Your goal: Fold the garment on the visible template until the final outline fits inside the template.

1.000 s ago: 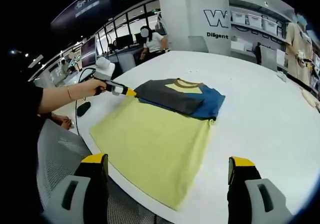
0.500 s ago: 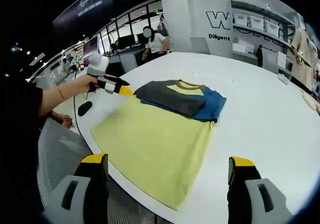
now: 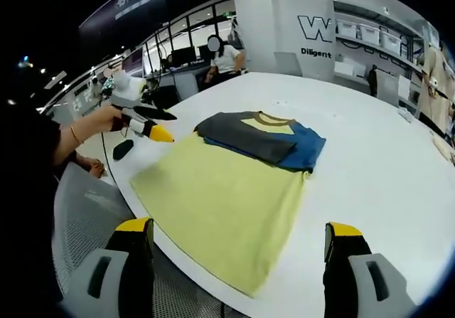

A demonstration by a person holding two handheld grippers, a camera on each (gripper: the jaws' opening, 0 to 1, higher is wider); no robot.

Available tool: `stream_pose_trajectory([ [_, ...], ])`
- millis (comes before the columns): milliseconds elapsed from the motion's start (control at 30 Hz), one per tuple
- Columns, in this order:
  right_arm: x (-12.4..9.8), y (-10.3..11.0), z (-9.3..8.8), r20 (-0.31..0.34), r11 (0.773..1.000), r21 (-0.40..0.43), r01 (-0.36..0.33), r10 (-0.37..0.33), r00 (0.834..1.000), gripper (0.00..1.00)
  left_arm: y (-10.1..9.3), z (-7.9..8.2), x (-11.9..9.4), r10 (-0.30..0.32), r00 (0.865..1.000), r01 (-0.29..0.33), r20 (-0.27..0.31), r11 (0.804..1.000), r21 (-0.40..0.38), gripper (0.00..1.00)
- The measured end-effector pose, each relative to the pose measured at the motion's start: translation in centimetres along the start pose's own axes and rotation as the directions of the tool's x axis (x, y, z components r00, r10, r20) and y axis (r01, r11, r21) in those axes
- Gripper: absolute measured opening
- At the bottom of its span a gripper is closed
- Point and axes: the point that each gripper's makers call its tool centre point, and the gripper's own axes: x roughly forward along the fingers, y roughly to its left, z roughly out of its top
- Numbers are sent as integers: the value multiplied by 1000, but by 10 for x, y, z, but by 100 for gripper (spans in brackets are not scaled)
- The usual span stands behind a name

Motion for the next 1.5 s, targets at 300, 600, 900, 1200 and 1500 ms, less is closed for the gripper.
stream_pose_trajectory([
  [300,0,1,0,0,1000,1,-7,7,1000,99,-13,-20,-23,-20,1000,20,-17,1000,7,99],
  [600,3,3,-6,-16,1000,4,-13,14,1000,99,-26,-41,-37,-33,999,32,-39,999,-28,99],
  [900,8,4,-19,-51,999,33,-25,26,998,99,-30,-62,-45,-38,994,35,-101,999,-34,97],
  [1200,18,3,-38,-107,997,67,-25,32,994,91,-36,-89,-49,-26,984,20,-179,999,-31,87],
  [1500,26,-1,-66,-194,997,82,3,13,981,70,-42,-110,-54,-27,974,7,-225,996,-89,76],
])
